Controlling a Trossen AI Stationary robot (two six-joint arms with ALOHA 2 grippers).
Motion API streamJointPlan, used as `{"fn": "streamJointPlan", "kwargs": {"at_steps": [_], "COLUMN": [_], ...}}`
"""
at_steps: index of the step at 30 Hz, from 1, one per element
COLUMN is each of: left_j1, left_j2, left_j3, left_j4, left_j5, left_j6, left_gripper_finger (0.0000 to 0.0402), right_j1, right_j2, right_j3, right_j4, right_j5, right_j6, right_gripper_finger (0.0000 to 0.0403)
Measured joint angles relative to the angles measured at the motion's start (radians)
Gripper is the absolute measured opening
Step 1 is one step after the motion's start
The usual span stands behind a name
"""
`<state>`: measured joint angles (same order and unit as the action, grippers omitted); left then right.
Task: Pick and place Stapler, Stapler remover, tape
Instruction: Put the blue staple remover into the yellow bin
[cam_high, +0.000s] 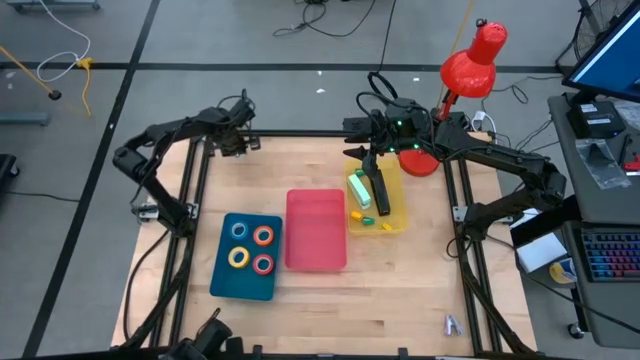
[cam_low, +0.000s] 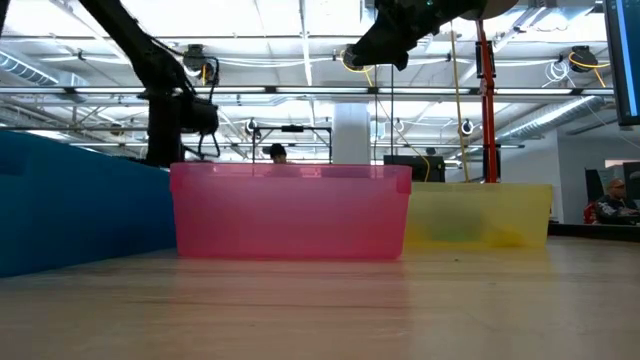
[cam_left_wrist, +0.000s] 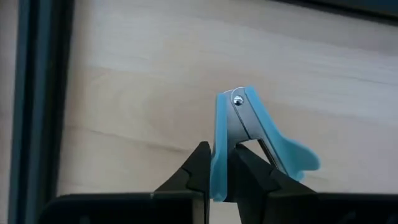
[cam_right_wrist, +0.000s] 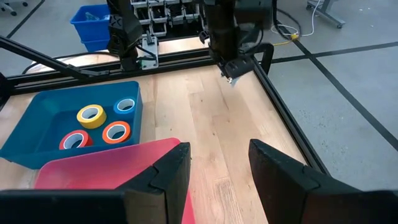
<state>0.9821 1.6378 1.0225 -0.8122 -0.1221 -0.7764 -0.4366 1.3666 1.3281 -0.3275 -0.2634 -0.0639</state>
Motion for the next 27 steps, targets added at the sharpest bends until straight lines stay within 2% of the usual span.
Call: {"fn": "streamJointPlan", "kwargs": {"at_steps": [3, 9, 16, 20, 24, 27], "left_j1": [-0.001, -0.050, -0.241, -0.404, -0.583, -0.699], "left_j2": [-0.064, -0.252, -0.446, -0.489, -0.475, -0.436], "left_j3": [0.000, 0.000, 0.001, 0.001, 0.002, 0.002], "left_j4": [0.000, 0.008, 0.097, 0.190, 0.259, 0.296], "left_j5": [0.062, 0.255, 0.363, 0.356, 0.277, 0.213], "left_j6": [0.015, 0.110, 0.181, 0.173, 0.172, 0.171], "left_gripper_finger": [0.0041, 0.0058, 0.0040, 0.0047, 0.0061, 0.0055], "right_j1": [0.000, 0.000, 0.000, 0.000, 0.000, 0.000], "right_j2": [0.000, 0.000, 0.000, 0.000, 0.000, 0.000], "right_j3": [0.000, 0.000, 0.000, 0.000, 0.000, 0.000], "right_j4": [-0.001, -0.011, -0.019, -0.019, -0.023, -0.030], "right_j5": [0.000, 0.000, 0.000, 0.000, 0.000, 0.000], "right_j6": [0.000, 0.000, 0.000, 0.000, 0.000, 0.000], "right_gripper_finger": [0.0155, 0.0155, 0.0155, 0.0155, 0.0155, 0.0155]}}
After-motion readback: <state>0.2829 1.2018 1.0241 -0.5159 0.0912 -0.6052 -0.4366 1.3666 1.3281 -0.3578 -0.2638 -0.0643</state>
